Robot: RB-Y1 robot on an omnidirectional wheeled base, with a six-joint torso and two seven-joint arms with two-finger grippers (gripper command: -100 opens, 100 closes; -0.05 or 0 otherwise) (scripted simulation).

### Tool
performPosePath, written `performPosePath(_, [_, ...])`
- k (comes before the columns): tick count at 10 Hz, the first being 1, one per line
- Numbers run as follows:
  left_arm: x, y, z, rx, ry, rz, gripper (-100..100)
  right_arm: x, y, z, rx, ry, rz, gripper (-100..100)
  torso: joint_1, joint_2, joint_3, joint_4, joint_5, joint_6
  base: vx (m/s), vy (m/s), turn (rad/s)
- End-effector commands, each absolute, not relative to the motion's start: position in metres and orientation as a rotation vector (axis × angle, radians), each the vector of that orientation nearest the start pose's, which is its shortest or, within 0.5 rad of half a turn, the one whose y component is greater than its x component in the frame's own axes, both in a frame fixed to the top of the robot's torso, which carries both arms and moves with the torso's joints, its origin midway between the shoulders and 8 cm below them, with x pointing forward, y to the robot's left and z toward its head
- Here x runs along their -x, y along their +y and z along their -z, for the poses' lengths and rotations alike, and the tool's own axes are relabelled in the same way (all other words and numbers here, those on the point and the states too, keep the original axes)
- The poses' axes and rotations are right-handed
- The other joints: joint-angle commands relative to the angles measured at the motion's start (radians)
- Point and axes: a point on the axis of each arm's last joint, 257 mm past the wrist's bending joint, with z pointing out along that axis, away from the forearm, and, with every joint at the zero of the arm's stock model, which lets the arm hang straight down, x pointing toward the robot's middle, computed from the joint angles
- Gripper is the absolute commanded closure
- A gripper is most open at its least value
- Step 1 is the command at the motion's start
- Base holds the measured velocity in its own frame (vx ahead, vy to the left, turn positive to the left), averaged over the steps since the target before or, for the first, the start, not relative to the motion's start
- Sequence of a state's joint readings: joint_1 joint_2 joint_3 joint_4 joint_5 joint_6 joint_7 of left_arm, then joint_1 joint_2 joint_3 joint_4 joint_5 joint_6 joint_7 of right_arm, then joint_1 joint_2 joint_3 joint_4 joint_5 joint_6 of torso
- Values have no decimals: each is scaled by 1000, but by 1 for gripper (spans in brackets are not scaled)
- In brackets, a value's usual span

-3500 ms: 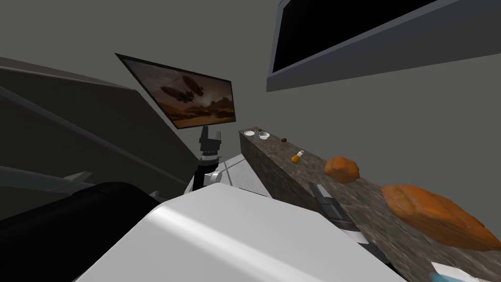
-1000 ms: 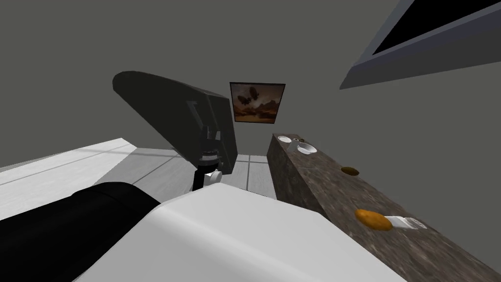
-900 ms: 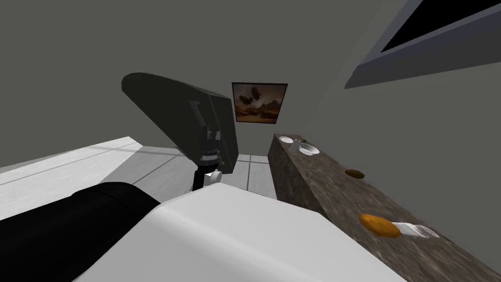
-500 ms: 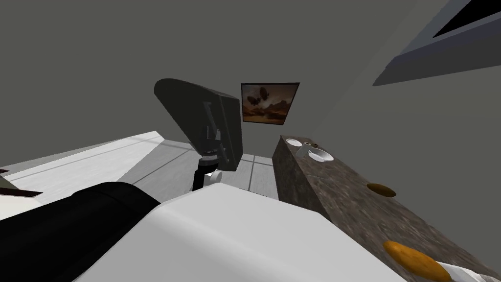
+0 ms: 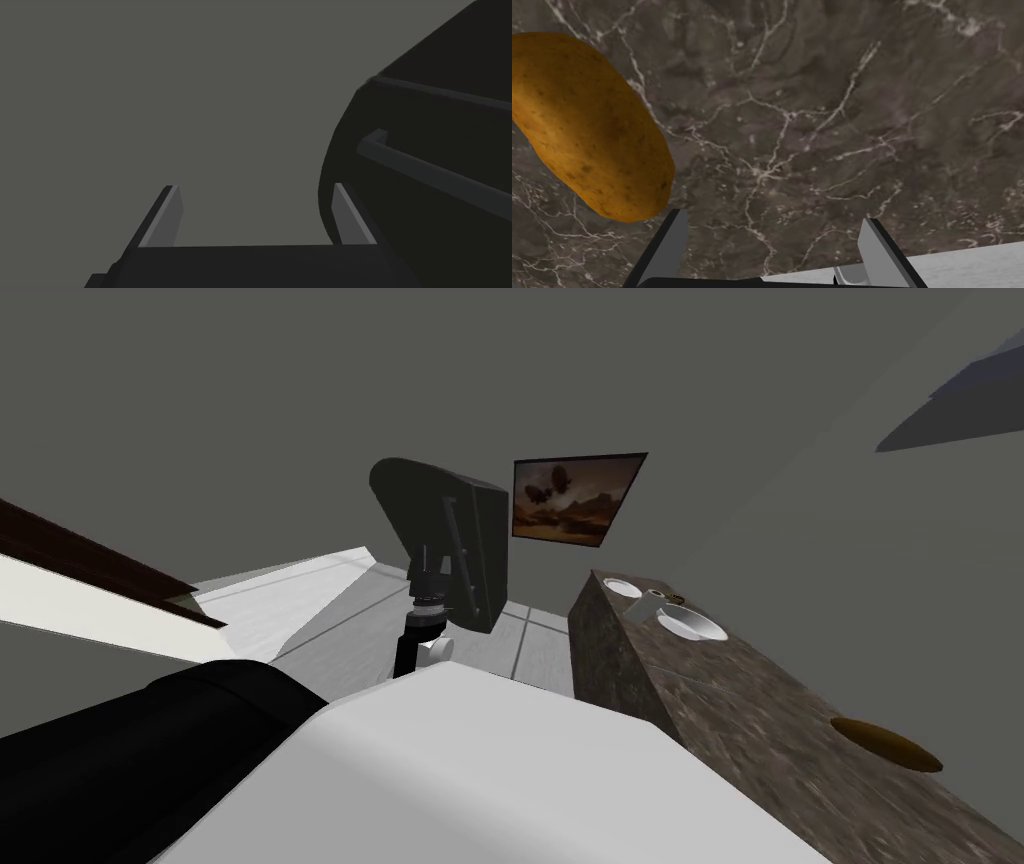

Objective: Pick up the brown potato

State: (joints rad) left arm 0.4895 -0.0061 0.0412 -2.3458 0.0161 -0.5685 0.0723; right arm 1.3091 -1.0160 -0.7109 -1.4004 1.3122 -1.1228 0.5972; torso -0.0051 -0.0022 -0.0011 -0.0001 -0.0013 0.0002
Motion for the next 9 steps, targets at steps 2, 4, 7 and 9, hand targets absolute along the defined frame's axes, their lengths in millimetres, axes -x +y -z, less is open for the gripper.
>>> performPosePath(2, [-314,287,-69,569,480,1374,0,85,-649,273,1586,2639,64,-100,-2,0,0,0,0,0,-23,-66,325])
performPosePath(4, [-314,287,-69,569,480,1374,0,101,-666,265,1666,2676,70,-100,-1,1,0,0,0,1,-33,-52,348])
performPosePath(7, [-314,287,-69,570,480,1374,0,116,-676,264,1726,2707,64,-100,0,1,1,0,0,1,-35,-50,263])
performPosePath(9, [-314,287,-69,570,480,1373,0,128,-676,272,1746,2721,45,-100,-2,2,1,1,-1,2,-57,-72,264])
